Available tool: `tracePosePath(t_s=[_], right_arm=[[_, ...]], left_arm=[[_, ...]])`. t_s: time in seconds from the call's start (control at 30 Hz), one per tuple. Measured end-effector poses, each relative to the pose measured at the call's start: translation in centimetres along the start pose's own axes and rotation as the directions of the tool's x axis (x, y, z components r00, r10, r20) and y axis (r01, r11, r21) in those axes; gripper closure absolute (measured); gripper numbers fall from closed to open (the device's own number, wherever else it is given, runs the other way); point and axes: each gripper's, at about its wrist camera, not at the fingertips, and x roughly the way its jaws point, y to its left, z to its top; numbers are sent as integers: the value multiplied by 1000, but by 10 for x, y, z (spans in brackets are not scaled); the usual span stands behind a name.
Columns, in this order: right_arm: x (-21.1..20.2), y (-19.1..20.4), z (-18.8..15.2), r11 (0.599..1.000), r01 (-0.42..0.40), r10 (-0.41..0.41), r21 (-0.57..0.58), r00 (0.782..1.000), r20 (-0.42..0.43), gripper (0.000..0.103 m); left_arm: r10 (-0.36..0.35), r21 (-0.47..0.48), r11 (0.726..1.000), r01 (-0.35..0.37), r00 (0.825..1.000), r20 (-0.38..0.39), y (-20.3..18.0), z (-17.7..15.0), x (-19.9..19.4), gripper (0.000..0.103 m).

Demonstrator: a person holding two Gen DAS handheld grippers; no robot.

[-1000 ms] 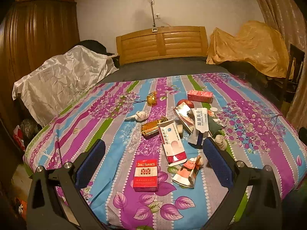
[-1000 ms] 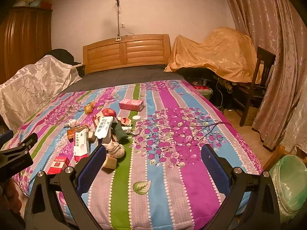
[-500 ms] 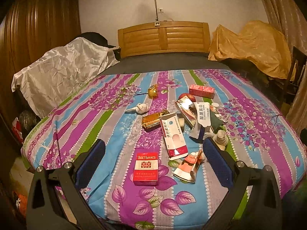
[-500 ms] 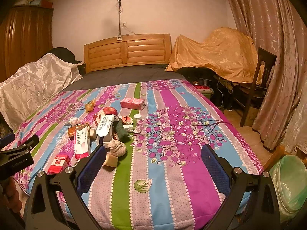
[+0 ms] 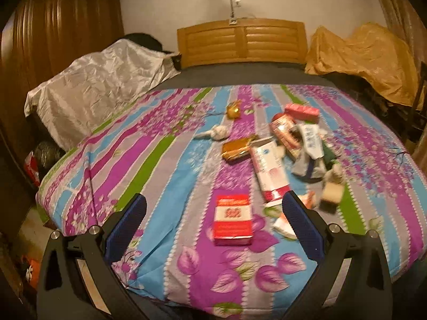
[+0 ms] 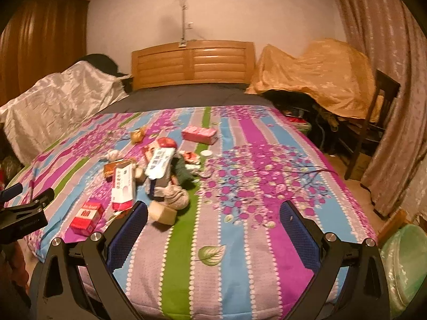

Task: Collect trash
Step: 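Grasp the red cigarette pack with the left tool while the right tool grasps the orange wrapper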

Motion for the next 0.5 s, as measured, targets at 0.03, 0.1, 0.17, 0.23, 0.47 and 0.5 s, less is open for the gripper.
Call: tracePosePath(t_s=[0.03,0.1,0.17,0.23,0.47,0.5], right_arm=[[5,4,-1,1000,-19,19,-13,1000,-6,4],[16,13,-4,997,-63,62,-33,998,-29,8],[32,23,-7,993,-111,108,-45,992,-68,12],[47,32,-9,986,-161,157,-37,982,-106,18],[104,85,-19,947,-319,305,-30,926,-224,34],[110,94,-20,941,-338,324,-21,916,-239,34]], left_arm=[[1,1,1000,-1,1000,-14,4,-2,4,5],[5,4,1000,-5,1000,-31,10,-7,10,5],[-2,7,1000,2,999,-44,15,-11,14,6],[0,17,1000,1,999,-53,19,-15,19,7],[33,-37,999,-37,993,-113,43,-24,42,7],[39,-46,998,-44,992,-120,47,-25,45,7]])
